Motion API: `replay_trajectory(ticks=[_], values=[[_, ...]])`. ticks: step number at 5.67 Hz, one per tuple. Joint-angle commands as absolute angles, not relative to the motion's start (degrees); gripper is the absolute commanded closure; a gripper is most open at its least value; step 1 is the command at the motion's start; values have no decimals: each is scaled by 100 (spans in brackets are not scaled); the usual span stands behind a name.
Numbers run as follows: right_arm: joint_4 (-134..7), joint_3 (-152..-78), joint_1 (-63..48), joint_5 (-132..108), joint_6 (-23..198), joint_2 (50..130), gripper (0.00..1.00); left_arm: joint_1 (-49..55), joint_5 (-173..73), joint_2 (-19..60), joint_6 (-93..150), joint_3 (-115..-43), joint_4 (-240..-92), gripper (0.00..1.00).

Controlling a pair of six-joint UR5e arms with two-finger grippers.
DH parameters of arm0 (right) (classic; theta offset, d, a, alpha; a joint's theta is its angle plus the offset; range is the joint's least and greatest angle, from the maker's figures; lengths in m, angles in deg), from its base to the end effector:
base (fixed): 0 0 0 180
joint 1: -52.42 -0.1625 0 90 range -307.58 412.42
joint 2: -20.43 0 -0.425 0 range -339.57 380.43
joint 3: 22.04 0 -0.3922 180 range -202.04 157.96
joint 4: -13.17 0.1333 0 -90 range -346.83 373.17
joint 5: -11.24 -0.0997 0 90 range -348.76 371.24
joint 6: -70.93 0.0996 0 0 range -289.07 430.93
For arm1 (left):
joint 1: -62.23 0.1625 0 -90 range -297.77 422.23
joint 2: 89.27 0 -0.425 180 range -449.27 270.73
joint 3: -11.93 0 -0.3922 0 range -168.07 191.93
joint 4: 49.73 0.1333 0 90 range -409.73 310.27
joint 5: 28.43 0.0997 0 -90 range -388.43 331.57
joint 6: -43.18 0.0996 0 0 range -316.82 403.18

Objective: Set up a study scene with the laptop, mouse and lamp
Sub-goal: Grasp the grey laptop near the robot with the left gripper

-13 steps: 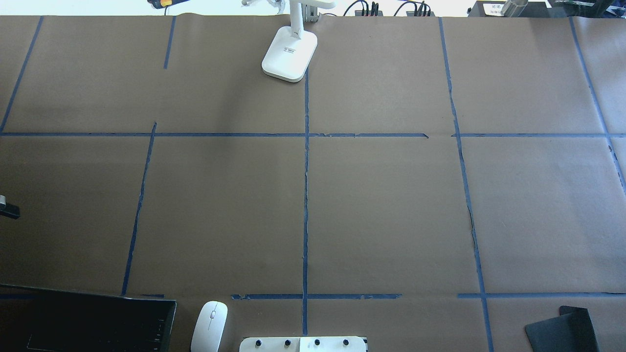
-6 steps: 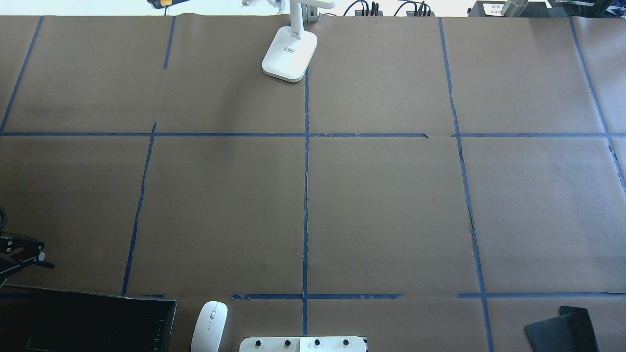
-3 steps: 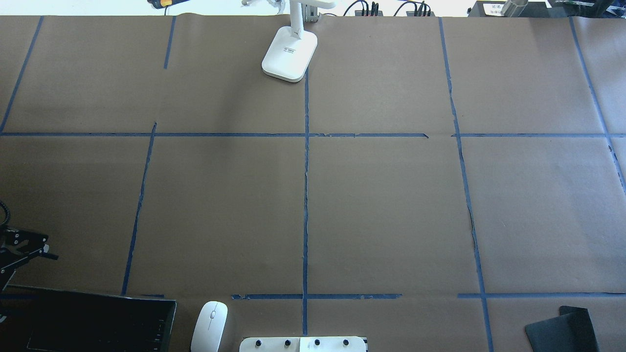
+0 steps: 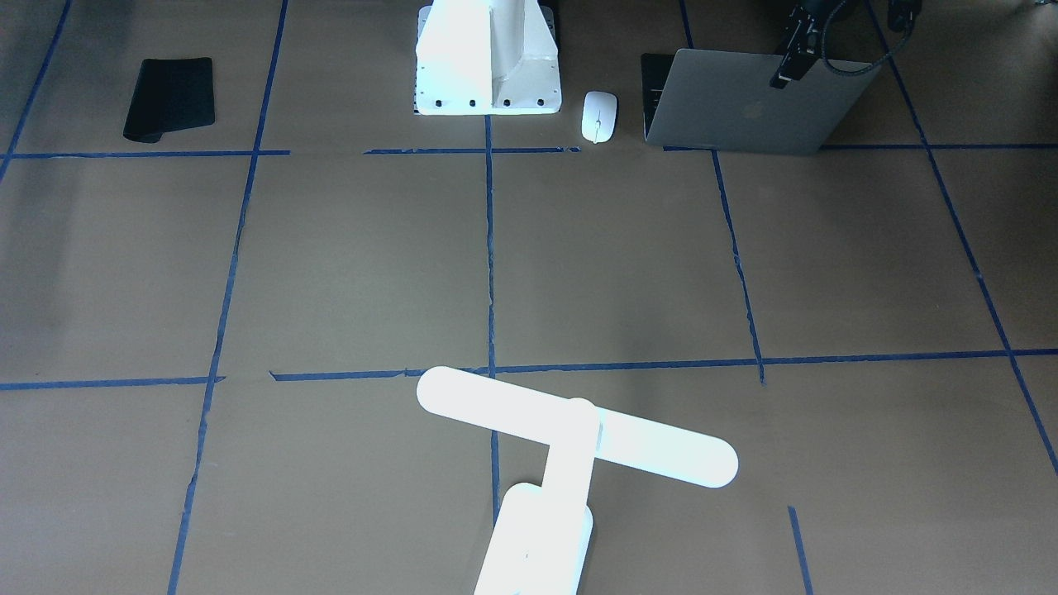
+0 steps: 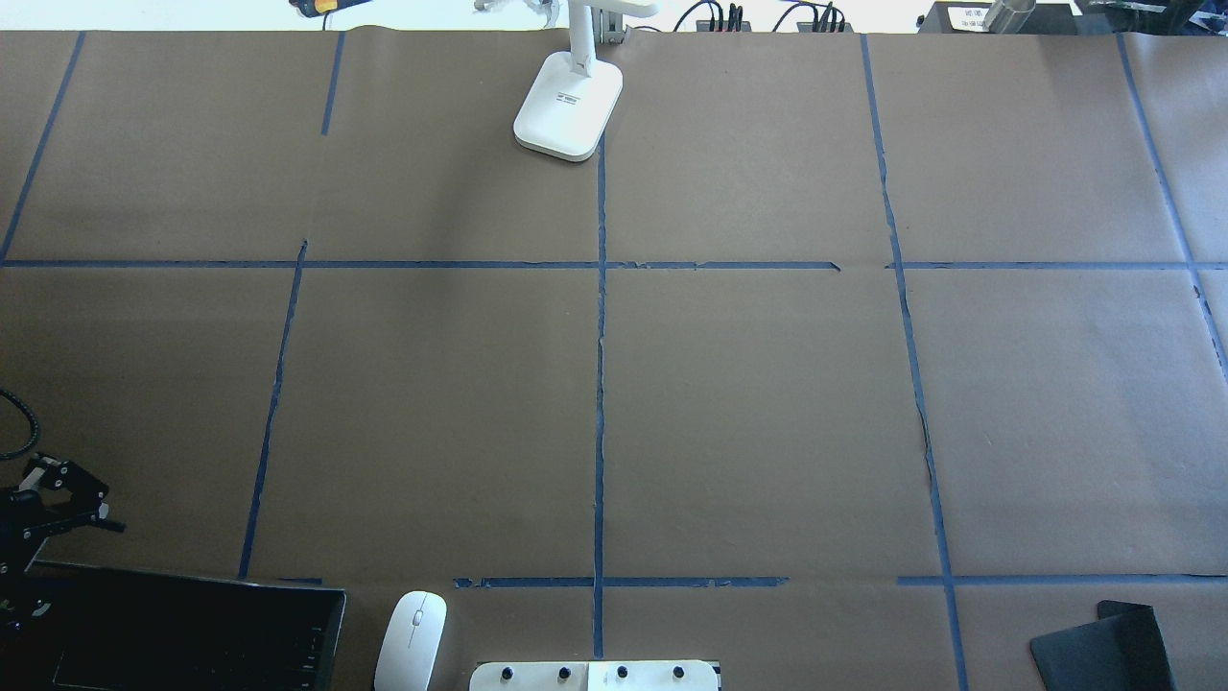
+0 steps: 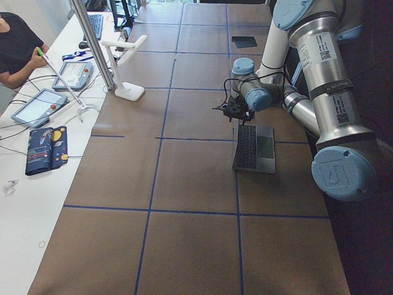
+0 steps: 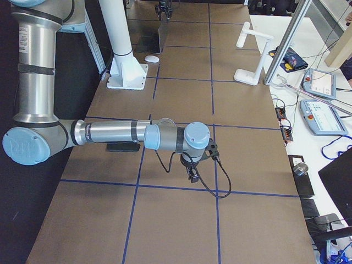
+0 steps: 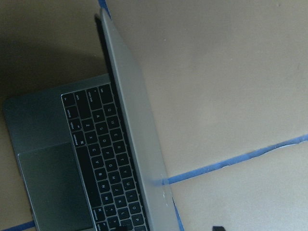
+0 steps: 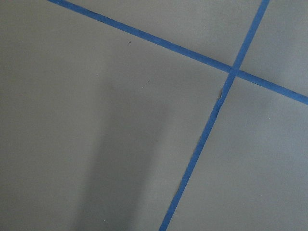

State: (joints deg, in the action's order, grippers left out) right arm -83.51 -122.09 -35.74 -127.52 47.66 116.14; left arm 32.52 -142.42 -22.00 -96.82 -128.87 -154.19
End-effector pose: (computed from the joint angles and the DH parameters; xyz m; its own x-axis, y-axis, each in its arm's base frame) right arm 0.0441 -0.4474 0.6254 0.5935 -0.3858 0.7063 0.2902 0.9212 0.2593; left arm 0.2292 -0.2376 0.3696 0.2474 -0.9470 -0.2050 0.6279 0.3178 -0.7104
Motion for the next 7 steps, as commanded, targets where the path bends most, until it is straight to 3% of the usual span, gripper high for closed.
replay_trajectory(ticks=[1, 2, 3, 5, 7], values=[[-8351, -12206, -3574, -12754, 4764, 11614, 0, 3262, -14242, -2159, -9683, -12869, -15379, 67], [-8351, -12214, -3574, -12754, 4764, 11614, 0, 3253, -14251, -2116, -9683, -12878, -15379, 92], [-8351, -12232, -3583, -12745, 4764, 11614, 0, 3218, -14260, -1993, -9622, -12904, -15388, 100], [-8351, -12276, -3574, -12780, 4773, 11614, 0, 2441, -14234, -1704, -9099, -12914, -15371, 100], [-8351, -12241, -3583, -12851, 4773, 11605, 0, 1970, -13938, -331, -8717, -12346, -14865, 100]])
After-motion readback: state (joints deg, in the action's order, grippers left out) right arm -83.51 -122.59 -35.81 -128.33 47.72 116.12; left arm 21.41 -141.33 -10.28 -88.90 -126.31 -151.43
